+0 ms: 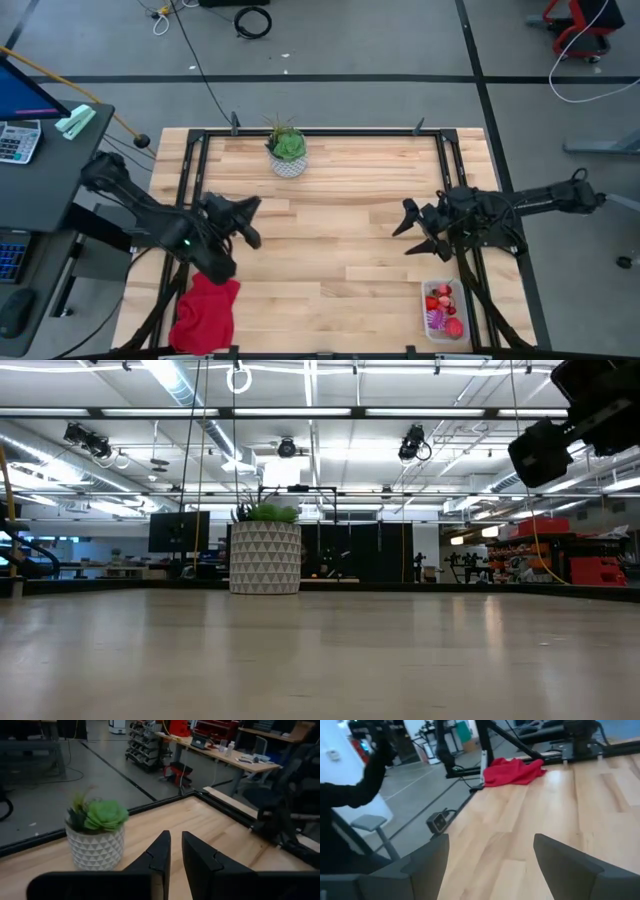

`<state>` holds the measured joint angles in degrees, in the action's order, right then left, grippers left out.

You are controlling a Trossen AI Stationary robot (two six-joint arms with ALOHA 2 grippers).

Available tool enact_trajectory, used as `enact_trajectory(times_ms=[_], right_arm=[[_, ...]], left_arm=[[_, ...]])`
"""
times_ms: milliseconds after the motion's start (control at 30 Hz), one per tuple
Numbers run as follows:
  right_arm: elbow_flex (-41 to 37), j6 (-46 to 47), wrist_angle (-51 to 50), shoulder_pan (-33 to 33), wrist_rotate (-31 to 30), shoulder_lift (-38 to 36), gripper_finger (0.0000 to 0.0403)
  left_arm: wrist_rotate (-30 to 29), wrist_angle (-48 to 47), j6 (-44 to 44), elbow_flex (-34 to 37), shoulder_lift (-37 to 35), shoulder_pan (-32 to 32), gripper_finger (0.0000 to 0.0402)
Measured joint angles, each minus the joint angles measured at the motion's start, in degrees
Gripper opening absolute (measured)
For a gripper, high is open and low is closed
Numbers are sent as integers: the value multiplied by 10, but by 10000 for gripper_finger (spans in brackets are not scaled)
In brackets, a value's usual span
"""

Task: Pick and placing Produce into tupperware
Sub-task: Return to Home Position

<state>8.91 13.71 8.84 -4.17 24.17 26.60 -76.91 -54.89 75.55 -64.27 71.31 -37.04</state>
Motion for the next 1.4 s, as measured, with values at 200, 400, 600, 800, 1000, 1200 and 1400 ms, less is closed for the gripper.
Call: enact_trajectory(times_ms=[200, 400, 600, 800, 1000, 1200, 1400], right_arm=[[0, -18, -1, 53, 39, -25, 300], [0, -17, -9, 108, 17, -27, 300], [-52, -5, 25, 154, 12, -27, 300], [-69, 13, 63, 182, 12, -27, 300], [-67, 42, 43, 187, -92, -27, 300], [-83, 25, 13, 187, -134, -27, 300], [-83, -26, 6, 187, -133, -27, 300]], left_arm=[[-4, 52, -5, 0, 72, 29, 50], [-4, 97, 23, 0, 103, 59, 61], [-3, 148, -22, 0, 102, 56, 66], [-3, 151, -27, 0, 100, 44, 59], [-3, 156, -27, 0, 100, 40, 61], [-3, 157, -28, 0, 100, 40, 68], [0, 157, -32, 0, 100, 30, 63]])
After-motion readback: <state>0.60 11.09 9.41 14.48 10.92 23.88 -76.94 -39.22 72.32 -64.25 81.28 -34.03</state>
